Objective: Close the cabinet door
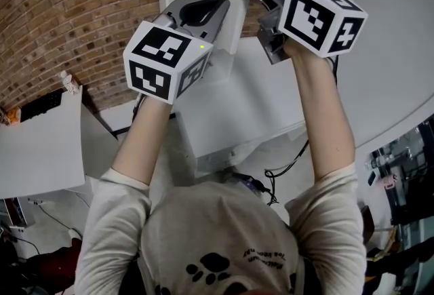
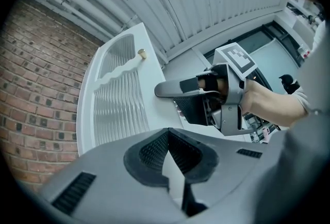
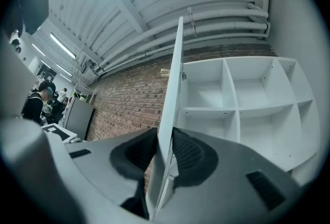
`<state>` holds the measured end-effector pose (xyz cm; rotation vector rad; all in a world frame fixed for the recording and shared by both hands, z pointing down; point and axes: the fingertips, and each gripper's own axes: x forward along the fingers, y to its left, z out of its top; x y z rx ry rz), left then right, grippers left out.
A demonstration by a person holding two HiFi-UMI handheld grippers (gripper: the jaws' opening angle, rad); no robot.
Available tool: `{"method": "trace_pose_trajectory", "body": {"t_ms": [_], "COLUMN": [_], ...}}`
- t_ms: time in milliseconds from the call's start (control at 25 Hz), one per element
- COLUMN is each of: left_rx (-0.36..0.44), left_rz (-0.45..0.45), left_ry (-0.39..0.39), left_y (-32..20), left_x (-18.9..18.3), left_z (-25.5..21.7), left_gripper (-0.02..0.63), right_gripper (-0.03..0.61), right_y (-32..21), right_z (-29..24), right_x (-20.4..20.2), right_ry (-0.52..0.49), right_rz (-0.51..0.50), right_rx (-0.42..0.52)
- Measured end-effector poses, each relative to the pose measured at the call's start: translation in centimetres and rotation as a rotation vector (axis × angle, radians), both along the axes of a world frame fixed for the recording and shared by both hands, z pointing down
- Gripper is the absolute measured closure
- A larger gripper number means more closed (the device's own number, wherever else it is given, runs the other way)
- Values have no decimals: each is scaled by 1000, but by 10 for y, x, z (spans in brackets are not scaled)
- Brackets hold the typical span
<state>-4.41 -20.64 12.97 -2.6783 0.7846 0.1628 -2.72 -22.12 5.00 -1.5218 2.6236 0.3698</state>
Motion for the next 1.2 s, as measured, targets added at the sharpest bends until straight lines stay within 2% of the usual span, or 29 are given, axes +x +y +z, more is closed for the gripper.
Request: {"method": "trace_pose_trajectory", "body": {"t_ms": [240, 760, 1200], "left_rx": [-7, -13, -28], "left_rz": [15, 22, -23], "left_ry": [10, 1, -30], "left_y": [-19, -53, -101], "left_x": [25, 77, 109], "left_z": [12, 19, 25], "left_gripper": [604, 604, 604], "right_gripper": [485, 486, 483], "right_y": [-16, -52, -96], "right_z": [2, 4, 4], "right_x": [23, 79, 114], "right_ry": [-17, -38, -78], "right_rz": [-26, -166, -295], "right_rx": [-6, -21, -33]}}
